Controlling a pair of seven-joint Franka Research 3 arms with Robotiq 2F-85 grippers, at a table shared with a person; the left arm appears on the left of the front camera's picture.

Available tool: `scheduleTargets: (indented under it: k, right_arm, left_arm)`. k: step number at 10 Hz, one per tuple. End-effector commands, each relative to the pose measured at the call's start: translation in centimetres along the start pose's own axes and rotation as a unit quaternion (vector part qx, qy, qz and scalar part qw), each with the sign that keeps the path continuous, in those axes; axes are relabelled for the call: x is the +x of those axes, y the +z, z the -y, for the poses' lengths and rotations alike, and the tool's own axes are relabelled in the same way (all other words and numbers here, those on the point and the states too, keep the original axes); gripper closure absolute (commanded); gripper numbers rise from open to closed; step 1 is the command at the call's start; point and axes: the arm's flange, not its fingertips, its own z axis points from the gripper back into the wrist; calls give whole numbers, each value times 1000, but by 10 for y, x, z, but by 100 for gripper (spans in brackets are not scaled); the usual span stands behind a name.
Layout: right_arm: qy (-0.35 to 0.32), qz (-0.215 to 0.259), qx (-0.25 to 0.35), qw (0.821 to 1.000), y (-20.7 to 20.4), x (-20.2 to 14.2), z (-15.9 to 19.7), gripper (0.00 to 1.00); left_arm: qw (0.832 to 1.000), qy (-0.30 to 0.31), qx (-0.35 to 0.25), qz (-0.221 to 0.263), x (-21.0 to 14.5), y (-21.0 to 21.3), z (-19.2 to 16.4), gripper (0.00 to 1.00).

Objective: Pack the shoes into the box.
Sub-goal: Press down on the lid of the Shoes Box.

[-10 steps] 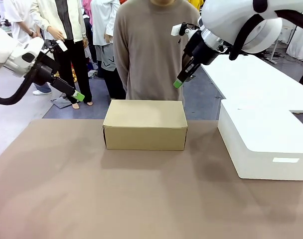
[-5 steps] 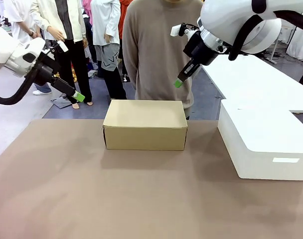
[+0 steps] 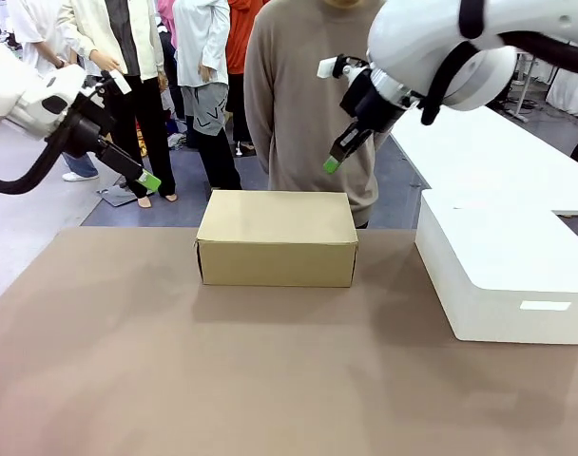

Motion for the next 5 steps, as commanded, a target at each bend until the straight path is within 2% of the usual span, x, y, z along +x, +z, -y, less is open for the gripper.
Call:
scheduleTargets:
  k: [1, 2, 5]
  right_arm:
    - [-26, -9, -4, 1000, -20, 28, 13, 100]
    - [-36, -14, -13, 999, -31, 35, 18, 100]
    - [-69, -31, -34, 997, -68, 49, 32, 100]
  left_arm:
    - [998, -21, 43, -30, 10, 10, 18, 0]
    - [997, -29, 55, -36, 19, 15, 23, 0]
    - [992, -20, 124, -8, 17, 18, 39, 0]
